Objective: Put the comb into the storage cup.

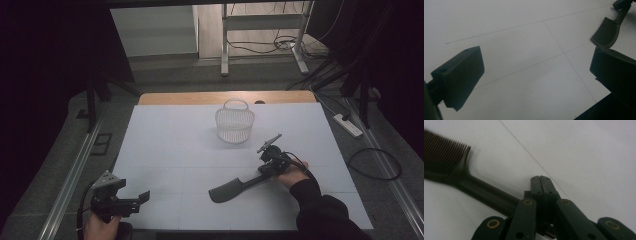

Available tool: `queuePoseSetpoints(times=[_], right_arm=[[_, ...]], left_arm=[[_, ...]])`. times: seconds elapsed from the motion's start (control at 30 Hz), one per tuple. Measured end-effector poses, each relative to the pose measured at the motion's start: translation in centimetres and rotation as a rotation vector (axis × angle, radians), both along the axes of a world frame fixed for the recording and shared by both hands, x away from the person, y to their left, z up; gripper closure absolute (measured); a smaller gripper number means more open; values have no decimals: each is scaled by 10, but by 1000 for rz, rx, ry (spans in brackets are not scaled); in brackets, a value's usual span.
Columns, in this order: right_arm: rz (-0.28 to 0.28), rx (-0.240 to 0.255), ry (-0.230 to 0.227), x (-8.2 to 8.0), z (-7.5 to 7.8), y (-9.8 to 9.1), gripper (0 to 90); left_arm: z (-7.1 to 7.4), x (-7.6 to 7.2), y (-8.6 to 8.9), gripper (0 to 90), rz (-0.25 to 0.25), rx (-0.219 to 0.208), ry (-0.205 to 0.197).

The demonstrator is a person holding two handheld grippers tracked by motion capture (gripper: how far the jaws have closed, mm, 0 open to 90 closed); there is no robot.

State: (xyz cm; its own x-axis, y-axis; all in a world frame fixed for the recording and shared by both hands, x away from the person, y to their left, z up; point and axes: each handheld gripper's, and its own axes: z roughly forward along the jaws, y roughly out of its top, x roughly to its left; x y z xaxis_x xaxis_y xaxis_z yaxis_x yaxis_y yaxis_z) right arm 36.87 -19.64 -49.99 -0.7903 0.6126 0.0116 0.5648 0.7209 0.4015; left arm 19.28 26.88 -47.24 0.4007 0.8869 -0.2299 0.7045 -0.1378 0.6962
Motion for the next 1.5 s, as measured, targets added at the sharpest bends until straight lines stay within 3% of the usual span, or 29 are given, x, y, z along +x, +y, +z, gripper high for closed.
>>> queuePoseSetpoints(times=[0.63,1.17,1.5], right_arm=[[11,14,32,-39,1,-25,894],[26,11,42,-72,1,-26,894],[31,-9,26,-80,2,-23,894]], left_arm=[[0,0,0,0,1,-2,0],[0,0,0,0,0,-1,-1],[0,0,0,0,-1,-1,-1]])
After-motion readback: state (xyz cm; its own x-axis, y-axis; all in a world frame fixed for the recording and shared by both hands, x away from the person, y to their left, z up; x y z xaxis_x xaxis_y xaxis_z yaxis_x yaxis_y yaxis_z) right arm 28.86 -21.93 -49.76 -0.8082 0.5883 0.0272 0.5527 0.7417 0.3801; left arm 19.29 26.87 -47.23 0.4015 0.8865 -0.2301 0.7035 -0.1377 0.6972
